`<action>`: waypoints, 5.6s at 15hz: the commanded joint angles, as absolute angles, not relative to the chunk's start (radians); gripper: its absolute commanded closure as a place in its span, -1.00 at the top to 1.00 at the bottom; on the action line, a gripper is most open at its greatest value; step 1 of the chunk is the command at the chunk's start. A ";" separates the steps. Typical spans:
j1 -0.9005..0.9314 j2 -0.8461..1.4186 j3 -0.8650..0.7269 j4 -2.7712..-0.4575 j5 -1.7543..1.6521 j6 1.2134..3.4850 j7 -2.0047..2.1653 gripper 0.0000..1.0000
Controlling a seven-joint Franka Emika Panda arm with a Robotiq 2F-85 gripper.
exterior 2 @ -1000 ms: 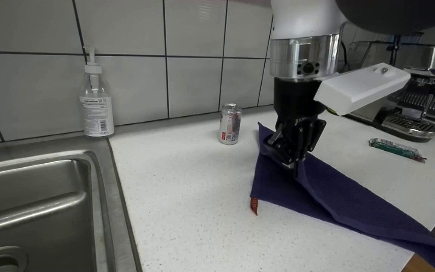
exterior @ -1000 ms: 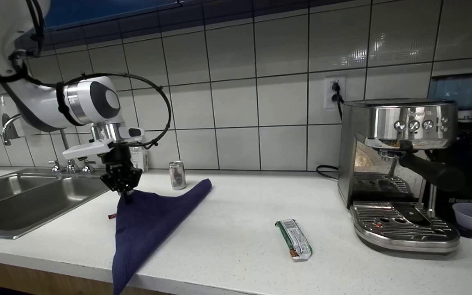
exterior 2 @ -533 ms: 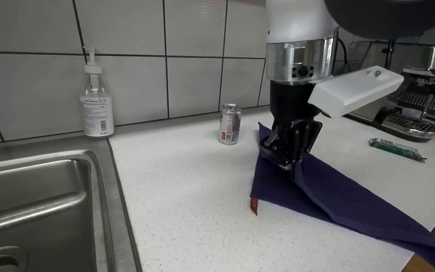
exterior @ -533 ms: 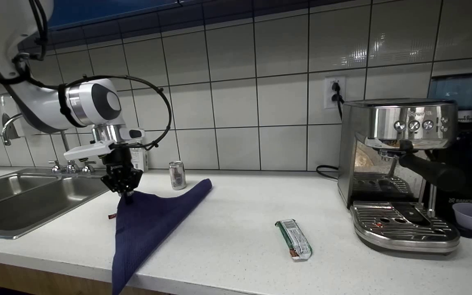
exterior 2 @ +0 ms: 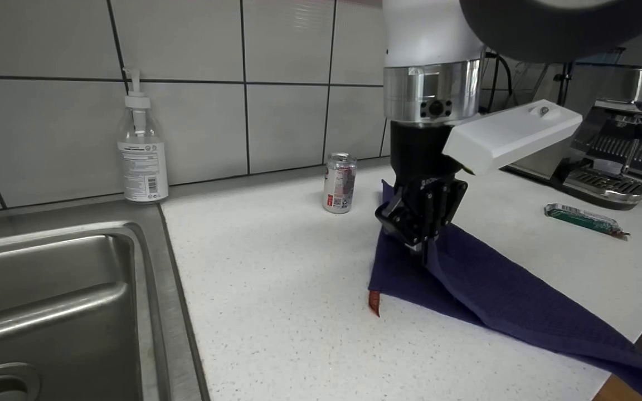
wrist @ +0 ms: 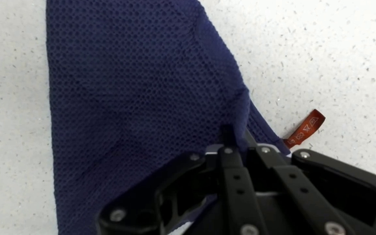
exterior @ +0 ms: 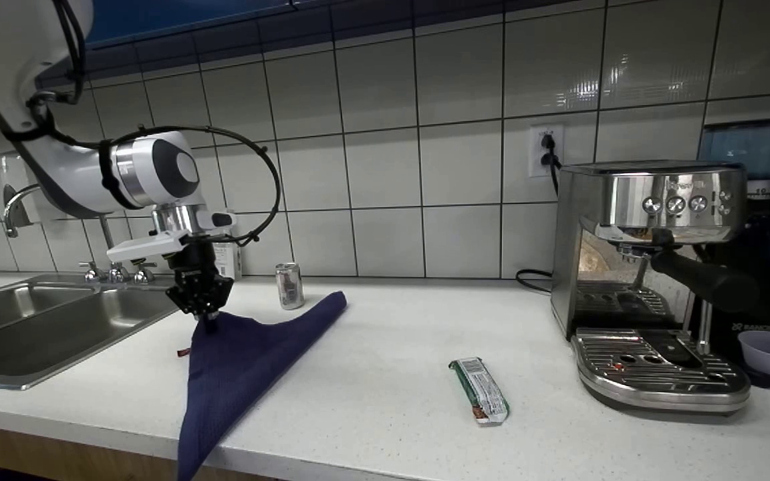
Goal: Fold the blue towel into a triangle twice.
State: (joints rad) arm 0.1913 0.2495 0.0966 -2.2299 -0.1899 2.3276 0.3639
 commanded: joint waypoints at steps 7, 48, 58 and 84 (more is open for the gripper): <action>0.199 0.262 0.098 -2.196 -0.164 2.275 0.342 0.06; 0.020 -0.086 -0.014 -2.596 0.132 2.099 0.076 1.00; -0.026 -0.125 -0.062 -2.687 0.166 2.112 0.076 1.00; -0.060 -0.018 -0.102 -2.774 0.330 2.365 0.075 1.00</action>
State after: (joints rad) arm -0.0444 -0.0331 -0.1073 -2.7755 0.3075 2.3374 0.0960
